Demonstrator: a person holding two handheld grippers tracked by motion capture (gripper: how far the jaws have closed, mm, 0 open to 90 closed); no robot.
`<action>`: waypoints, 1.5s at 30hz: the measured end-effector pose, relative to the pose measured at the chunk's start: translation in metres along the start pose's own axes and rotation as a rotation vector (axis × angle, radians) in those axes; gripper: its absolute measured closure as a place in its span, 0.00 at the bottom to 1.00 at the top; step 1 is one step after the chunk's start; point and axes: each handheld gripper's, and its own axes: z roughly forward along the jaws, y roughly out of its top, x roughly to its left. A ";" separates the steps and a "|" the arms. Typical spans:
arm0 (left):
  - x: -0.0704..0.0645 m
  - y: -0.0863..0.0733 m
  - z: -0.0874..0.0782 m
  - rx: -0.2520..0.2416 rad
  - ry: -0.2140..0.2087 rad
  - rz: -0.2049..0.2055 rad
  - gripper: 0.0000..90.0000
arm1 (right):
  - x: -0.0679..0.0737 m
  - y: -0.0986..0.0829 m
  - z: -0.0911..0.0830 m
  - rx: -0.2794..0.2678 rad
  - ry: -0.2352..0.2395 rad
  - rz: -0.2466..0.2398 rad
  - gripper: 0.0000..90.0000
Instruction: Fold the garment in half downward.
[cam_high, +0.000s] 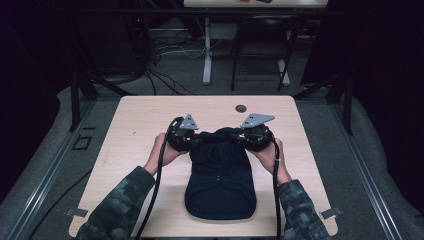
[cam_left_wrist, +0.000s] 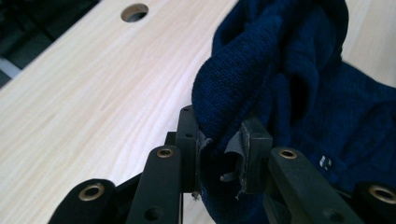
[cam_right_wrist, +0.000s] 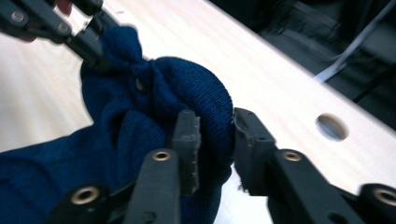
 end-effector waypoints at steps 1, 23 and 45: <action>-0.001 0.001 0.000 -0.002 0.004 0.004 0.83 | -0.002 -0.001 0.000 0.009 0.017 0.013 0.76; -0.017 0.019 -0.005 -0.016 0.078 0.142 0.81 | -0.010 -0.006 0.005 0.125 0.065 0.066 0.78; -0.018 0.001 0.002 0.056 -0.008 0.022 0.46 | 0.009 -0.019 -0.008 0.111 0.085 -0.022 0.80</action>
